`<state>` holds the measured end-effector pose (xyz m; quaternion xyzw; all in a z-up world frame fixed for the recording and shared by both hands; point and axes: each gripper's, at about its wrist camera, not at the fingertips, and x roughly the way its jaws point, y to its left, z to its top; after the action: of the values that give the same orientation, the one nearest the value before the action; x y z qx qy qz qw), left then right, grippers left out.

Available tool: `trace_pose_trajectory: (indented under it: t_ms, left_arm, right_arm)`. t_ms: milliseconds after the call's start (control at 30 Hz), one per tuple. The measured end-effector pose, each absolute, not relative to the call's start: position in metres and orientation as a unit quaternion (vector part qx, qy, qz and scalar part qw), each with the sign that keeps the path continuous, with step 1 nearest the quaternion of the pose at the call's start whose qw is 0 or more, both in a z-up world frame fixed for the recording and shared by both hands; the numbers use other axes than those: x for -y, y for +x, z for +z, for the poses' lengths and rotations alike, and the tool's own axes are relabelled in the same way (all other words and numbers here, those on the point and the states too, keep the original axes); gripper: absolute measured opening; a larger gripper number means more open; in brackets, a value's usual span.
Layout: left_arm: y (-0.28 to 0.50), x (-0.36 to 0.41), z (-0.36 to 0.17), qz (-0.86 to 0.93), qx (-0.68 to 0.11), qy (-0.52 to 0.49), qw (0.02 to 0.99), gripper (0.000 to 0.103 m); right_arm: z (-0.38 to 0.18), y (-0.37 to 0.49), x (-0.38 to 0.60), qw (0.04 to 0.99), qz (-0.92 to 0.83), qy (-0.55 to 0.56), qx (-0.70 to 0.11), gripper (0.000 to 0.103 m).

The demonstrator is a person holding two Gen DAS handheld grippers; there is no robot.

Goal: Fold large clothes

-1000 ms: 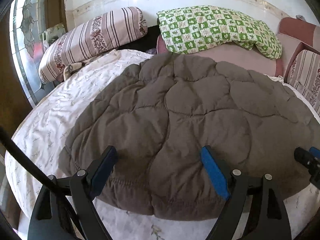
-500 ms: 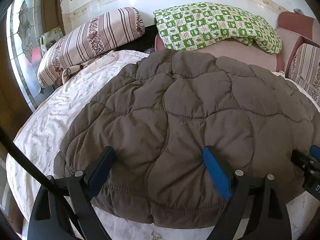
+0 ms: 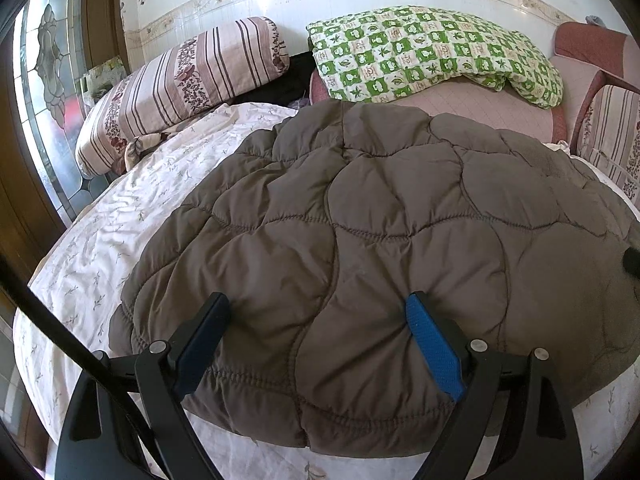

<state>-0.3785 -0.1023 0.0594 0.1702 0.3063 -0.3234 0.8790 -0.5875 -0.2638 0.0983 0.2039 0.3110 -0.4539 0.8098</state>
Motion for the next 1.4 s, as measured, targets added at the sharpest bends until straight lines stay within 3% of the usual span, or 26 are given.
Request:
trace_pose_trajectory:
  t_ms: [100,400,600,833,1067,1333,1367,1400]
  left_arm:
    - [-0.379,0.102,0.059,-0.323,-0.306,0.17,0.879,0.089]
    - [-0.38,0.102,0.059,-0.325,-0.304,0.17,0.879,0.09]
    - [-0.377,0.094,0.063,-0.334,-0.316,0.149,0.875,0.09]
    - [-0.354,0.052,0.084,-0.289,-0.299,0.092,0.904,0.09]
    - [-0.316,0.051,0.056,-0.259,-0.369,0.109,0.886,0.09]
    - [-0.296,0.01,0.077,-0.257,-0.367,0.046,0.893,0.09]
    - [-0.293,0.005,0.077,-0.253,-0.369,0.045,0.893,0.09]
    - [-0.288,0.001,0.074,-0.247,-0.376,0.05,0.892,0.09]
  right_arm:
    - [0.087,-0.608,0.291,0.784,-0.468,0.261,-0.314,0.07]
    - [0.068,-0.609,0.302,0.775,-0.455,0.286,-0.332,0.071]
    - [0.095,-0.62,0.278,0.799,-0.478,0.226,-0.286,0.071]
    - [0.097,-0.633,0.274,0.793,-0.489,0.216,-0.29,0.071]
    - [0.075,-0.647,0.295,0.771,-0.473,0.287,-0.316,0.071]
    - [0.097,-0.709,0.311,0.767,-0.494,0.344,-0.222,0.071]
    - [0.092,-0.716,0.315,0.76,-0.496,0.355,-0.222,0.07]
    - [0.086,-0.721,0.32,0.752,-0.498,0.365,-0.23,0.06]
